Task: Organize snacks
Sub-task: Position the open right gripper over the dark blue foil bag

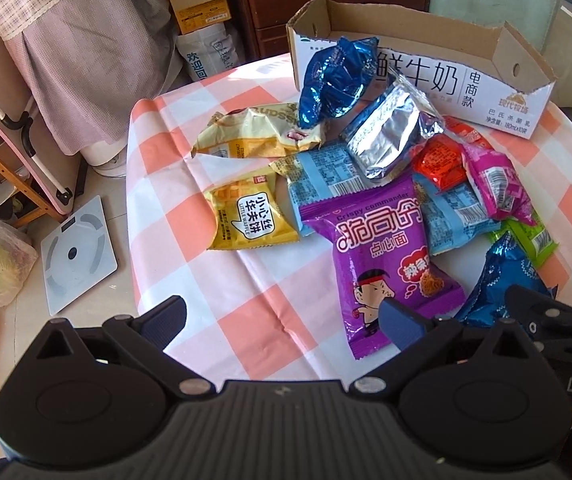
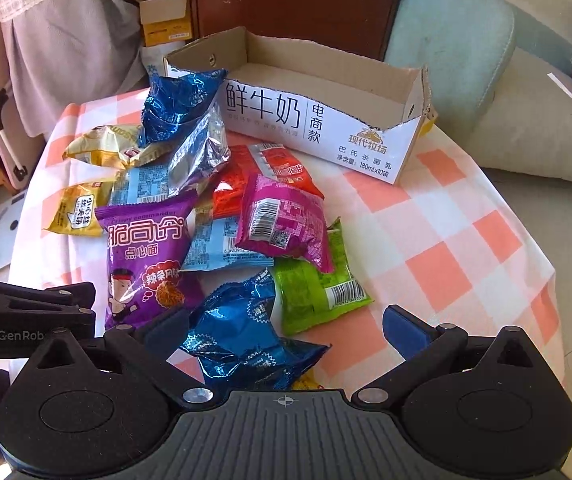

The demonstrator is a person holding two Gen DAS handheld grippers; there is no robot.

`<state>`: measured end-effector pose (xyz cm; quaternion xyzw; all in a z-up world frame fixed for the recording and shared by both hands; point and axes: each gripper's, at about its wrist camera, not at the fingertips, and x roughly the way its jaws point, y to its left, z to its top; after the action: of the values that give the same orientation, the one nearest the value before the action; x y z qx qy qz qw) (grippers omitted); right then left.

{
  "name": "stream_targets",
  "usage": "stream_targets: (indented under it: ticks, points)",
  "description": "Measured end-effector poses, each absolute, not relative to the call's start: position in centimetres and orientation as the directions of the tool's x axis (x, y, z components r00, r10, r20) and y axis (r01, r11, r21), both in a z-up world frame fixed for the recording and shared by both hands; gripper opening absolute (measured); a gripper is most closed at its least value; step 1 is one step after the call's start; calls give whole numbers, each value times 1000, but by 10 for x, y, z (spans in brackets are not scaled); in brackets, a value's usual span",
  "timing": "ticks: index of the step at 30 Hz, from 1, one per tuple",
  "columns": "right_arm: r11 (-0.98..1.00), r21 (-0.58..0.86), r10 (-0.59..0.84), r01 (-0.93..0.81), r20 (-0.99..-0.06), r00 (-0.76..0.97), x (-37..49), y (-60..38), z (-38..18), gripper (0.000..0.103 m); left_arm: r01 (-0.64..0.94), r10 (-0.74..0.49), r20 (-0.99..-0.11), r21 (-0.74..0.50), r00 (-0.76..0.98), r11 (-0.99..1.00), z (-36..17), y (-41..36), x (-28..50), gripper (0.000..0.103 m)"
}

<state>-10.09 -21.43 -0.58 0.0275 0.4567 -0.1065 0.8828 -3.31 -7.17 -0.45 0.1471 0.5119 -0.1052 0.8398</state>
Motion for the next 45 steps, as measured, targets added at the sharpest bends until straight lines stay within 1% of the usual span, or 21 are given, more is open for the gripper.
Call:
stream_targets:
  ticks: [6, 19, 45]
  points:
    - [975, -53, -169, 217, -811, 560, -100, -214, -6, 103, 321, -22, -887, 144, 462, 936, -4, -73, -33, 101]
    - [972, -64, -183, 225, -808, 560, -100, -214, -6, 103, 317, -23, -885, 143, 466, 937, -3, -74, -35, 98]
    - [973, -84, -193, 215, -807, 558, -100, -213, -6, 103, 331, -22, -879, 156, 477, 931, -3, -74, -37, 95]
